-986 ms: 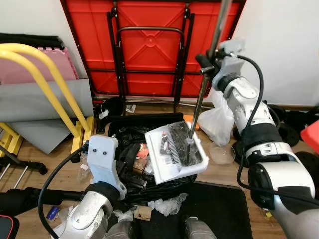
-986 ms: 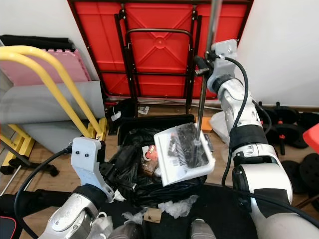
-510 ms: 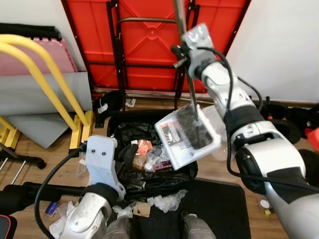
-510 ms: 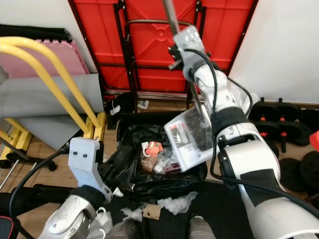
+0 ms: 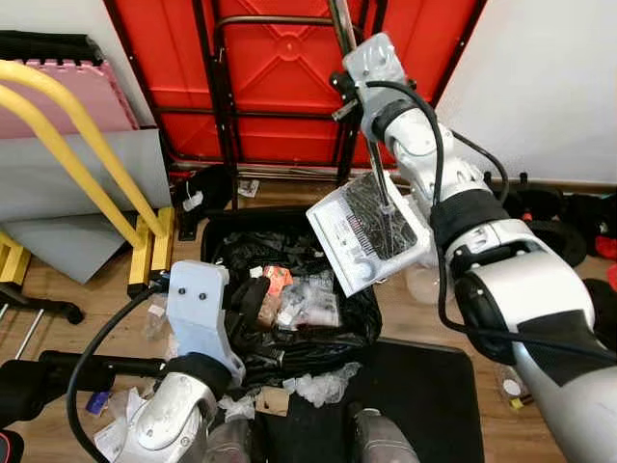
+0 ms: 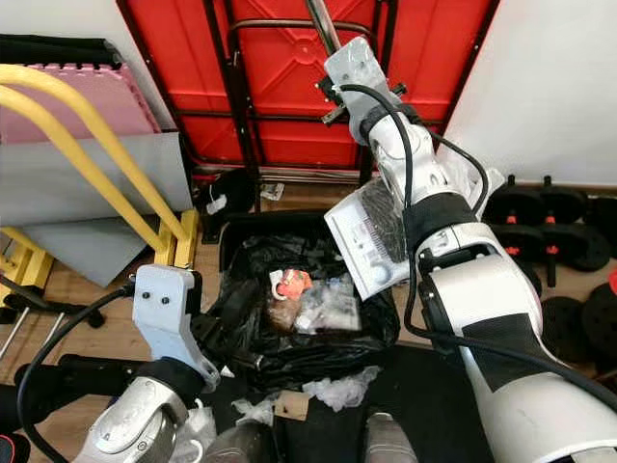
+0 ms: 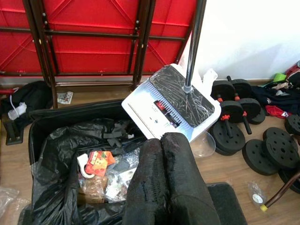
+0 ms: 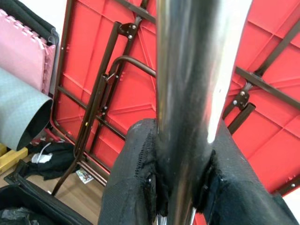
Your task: Sweep floor
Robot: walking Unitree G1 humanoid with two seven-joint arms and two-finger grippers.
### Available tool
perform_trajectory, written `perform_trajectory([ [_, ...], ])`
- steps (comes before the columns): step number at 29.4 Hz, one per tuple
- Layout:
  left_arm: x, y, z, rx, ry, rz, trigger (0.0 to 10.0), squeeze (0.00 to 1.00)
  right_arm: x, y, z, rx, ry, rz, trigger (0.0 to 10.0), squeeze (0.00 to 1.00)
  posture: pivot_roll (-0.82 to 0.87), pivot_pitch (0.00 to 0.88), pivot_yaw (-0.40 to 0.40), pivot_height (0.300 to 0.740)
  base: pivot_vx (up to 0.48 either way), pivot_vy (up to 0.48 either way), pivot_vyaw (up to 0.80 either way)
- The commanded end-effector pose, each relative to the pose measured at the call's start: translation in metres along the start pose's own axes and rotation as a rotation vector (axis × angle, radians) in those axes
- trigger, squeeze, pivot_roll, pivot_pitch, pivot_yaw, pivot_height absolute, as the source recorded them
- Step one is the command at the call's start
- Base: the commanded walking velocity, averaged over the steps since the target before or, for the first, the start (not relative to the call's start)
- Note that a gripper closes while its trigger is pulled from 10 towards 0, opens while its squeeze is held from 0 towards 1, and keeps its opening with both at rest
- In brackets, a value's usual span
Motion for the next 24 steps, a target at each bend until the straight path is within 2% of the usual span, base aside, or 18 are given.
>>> perform_trajectory([
  [1,-0.003,-0.004,0.001,-0.021,0.022,-0.005,10.0,0.0,0.014,0.007,0.002,0.065,-0.041,-0.064,10.0,0.0,-0.05,0.221,-0.061,0.74,0.0,0.0,0.0],
  [3,-0.003,-0.004,0.001,-0.021,0.022,-0.005,10.0,0.0,0.014,0.007,0.002,0.065,-0.041,-0.064,10.0,0.0,-0.05,0.221,-0.061,0.74,0.0,0.0,0.0],
  [4,-0.005,-0.005,0.0,-0.022,0.034,-0.006,10.0,0.0,0.015,-0.007,0.009,0.049,-0.043,-0.116,10.0,0.0,-0.05,0.215,-0.062,0.74,0.0,0.0,0.0],
  [8,-0.008,-0.006,-0.001,-0.023,0.05,-0.003,10.0,0.0,0.018,-0.016,0.015,0.051,-0.052,-0.183,10.0,0.0,-0.06,0.207,-0.061,0.74,0.0,0.0,0.0],
  [9,-0.011,-0.006,-0.002,-0.021,0.062,0.0,10.0,0.0,0.019,-0.016,0.018,0.071,-0.054,-0.287,10.0,0.0,-0.06,0.196,-0.061,0.74,0.0,0.0,0.0],
  [10,-0.011,-0.006,-0.002,-0.021,0.062,0.0,10.0,0.0,0.019,-0.016,0.018,0.071,-0.054,-0.287,10.0,0.0,-0.06,0.196,-0.061,0.74,0.0,0.0,0.0],
  [12,-0.018,-0.005,-0.004,-0.011,0.103,0.012,10.0,0.0,0.018,-0.013,0.024,0.138,-0.025,-0.464,10.0,0.0,-0.06,0.179,-0.062,0.74,0.0,0.0,0.0],
  [14,-0.018,-0.005,-0.004,-0.011,0.103,0.012,10.0,0.0,0.018,-0.013,0.024,0.138,-0.025,-0.464,10.0,0.0,-0.06,0.179,-0.062,0.74,0.0,0.0,0.0],
  [15,-0.021,-0.005,-0.004,-0.006,0.119,0.016,10.0,0.0,0.017,-0.011,0.027,0.162,-0.009,-0.507,10.0,0.0,-0.06,0.179,-0.062,0.74,0.0,0.0,0.0],
  [20,-0.029,-0.005,-0.005,-0.002,0.153,0.01,10.0,0.0,0.016,-0.015,0.037,0.173,-0.004,-0.514,10.0,0.0,-0.06,0.16,-0.061,0.74,0.0,0.0,0.0],
  [21,-0.034,-0.005,-0.006,0.002,0.17,0.005,10.0,0.0,0.022,-0.022,0.045,0.161,-0.068,-0.492,10.0,0.0,-0.07,0.142,-0.051,0.74,0.0,0.0,0.0],
  [24,-0.036,-0.006,-0.009,0.003,0.17,0.002,10.0,0.0,0.023,-0.023,0.048,0.16,-0.097,-0.5,10.0,0.0,-0.07,0.132,-0.047,0.74,0.0,0.0,0.0],
])
Point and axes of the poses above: a point about 5 cm out from each wrist's last joint towards the gripper, its own z axis pointing back from the gripper into the wrist, its own y axis along the axis of the wrist's last joint, x = y × z, the point moved 2 cm from there along -z, pointing out of the wrist towards the gripper, and after that the axes turned 8 degrees about z, right-handed, at the moved point
